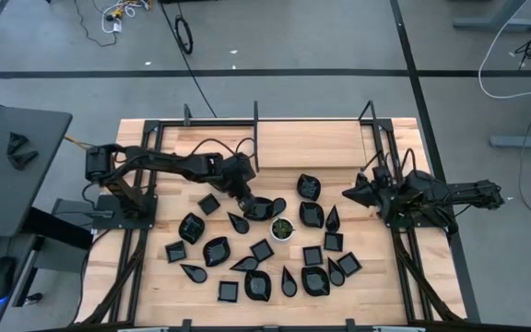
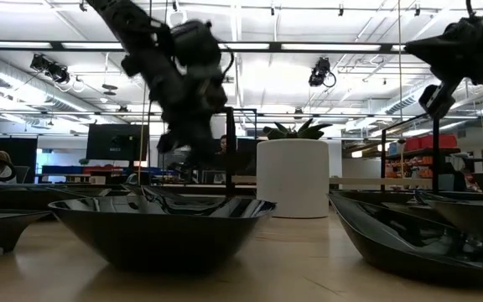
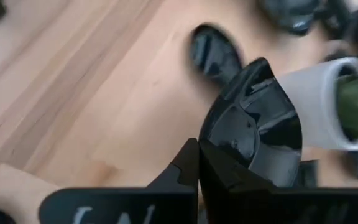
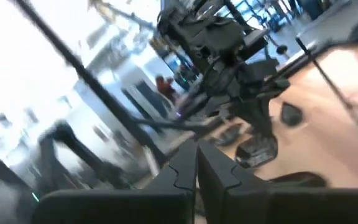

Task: Pick & Place Mini shaped plates
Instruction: Put the leaf shaped plate on the shelf

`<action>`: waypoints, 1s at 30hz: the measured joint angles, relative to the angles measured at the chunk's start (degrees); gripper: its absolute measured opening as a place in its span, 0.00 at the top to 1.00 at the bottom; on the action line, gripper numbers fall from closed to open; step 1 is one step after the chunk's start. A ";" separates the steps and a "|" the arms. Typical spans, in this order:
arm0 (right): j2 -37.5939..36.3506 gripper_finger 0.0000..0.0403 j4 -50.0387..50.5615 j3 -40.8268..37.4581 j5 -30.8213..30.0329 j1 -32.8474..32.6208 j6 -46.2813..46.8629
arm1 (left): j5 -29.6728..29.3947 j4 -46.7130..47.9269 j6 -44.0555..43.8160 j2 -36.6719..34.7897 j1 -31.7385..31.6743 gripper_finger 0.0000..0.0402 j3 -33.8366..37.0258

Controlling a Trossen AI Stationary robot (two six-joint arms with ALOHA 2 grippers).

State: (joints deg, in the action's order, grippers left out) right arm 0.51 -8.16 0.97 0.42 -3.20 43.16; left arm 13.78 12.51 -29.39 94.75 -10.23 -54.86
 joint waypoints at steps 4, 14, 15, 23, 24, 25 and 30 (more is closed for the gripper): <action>0.30 0.97 -6.91 -0.02 -0.08 0.02 8.49 | 0.00 4.27 0.02 -1.65 0.62 0.99 -5.24; 16.19 1.00 -5.34 16.46 -3.18 0.02 4.80 | -8.77 14.68 1.53 -1.78 1.26 1.00 -19.65; 19.27 1.00 -3.36 19.63 -3.47 0.02 3.26 | -9.61 14.95 1.53 -1.78 1.11 1.00 -20.52; 45.85 1.00 28.00 49.65 -4.94 1.30 -7.81 | -12.68 15.77 1.55 -1.82 1.02 0.99 -22.62; 49.03 1.00 32.19 53.47 -4.93 1.73 -9.23 | -12.66 15.81 1.56 -1.82 1.06 0.99 -22.62; 52.06 1.00 35.93 56.84 -4.91 2.27 -10.58 | -12.66 15.73 1.57 -1.82 1.08 0.99 -22.62; 65.59 0.98 48.01 69.33 -0.77 6.64 -16.72 | -12.70 15.69 1.58 -1.82 1.08 0.99 -22.62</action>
State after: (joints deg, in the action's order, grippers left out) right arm 66.10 39.85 70.31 -0.36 3.45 26.44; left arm 1.08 28.19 -27.81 92.92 -9.15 -77.47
